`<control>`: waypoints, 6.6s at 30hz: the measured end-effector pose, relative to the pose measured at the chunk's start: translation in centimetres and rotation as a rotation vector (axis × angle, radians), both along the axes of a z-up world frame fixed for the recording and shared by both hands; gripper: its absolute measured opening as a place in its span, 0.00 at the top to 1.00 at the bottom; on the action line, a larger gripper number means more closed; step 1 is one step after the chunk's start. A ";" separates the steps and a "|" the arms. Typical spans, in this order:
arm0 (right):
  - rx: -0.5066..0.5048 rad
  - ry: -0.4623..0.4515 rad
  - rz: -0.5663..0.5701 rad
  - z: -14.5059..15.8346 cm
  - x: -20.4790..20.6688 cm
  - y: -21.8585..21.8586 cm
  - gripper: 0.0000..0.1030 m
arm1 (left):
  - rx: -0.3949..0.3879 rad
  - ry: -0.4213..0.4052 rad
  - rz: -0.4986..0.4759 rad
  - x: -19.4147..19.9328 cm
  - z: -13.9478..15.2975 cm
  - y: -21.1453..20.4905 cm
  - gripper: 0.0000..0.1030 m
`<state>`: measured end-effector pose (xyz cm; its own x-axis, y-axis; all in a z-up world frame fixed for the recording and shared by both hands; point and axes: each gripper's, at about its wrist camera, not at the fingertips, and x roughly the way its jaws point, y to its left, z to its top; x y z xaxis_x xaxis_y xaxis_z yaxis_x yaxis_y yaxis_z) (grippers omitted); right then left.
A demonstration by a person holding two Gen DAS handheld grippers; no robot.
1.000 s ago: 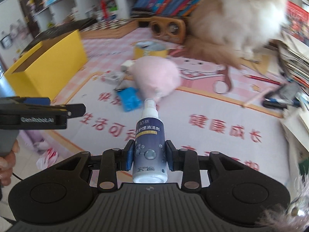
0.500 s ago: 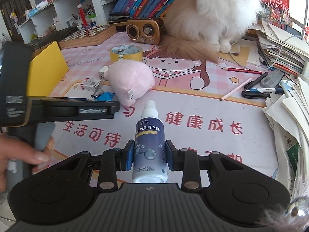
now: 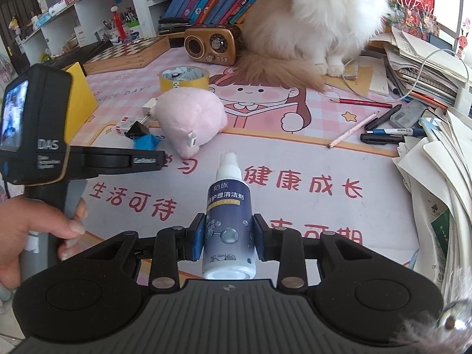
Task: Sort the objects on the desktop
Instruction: 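Grasp the blue cloth with the left tool while the right tool lifts the bottle, then carry the blue cloth and spray bottle with both tools toward the yellow box, then lower both items into the yellow box and open both tools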
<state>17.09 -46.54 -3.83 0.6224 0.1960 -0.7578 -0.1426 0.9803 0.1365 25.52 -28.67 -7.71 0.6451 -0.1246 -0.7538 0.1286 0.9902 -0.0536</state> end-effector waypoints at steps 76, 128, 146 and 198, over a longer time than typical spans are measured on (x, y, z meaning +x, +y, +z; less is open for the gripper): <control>0.020 -0.029 0.276 3.5 -15.3 36.0 0.70 | -0.110 -0.171 0.033 -25.9 7.0 36.3 0.72; 0.062 -0.228 0.398 11.1 2.7 35.8 0.70 | -0.027 -0.350 -0.004 -10.2 14.6 34.3 0.72; -0.236 -0.098 0.714 5.3 15.6 39.9 0.70 | 0.101 -0.091 0.027 2.1 9.4 32.7 0.72; -0.287 -0.218 0.687 9.0 12.5 38.4 0.62 | 0.120 -0.219 -0.005 -0.7 13.0 33.7 0.22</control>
<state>29.60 -8.10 5.13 0.5734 0.4066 -0.7113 -0.7255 0.6554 -0.2102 24.87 5.01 5.24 0.7941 -0.0458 -0.6061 0.1290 0.9871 0.0944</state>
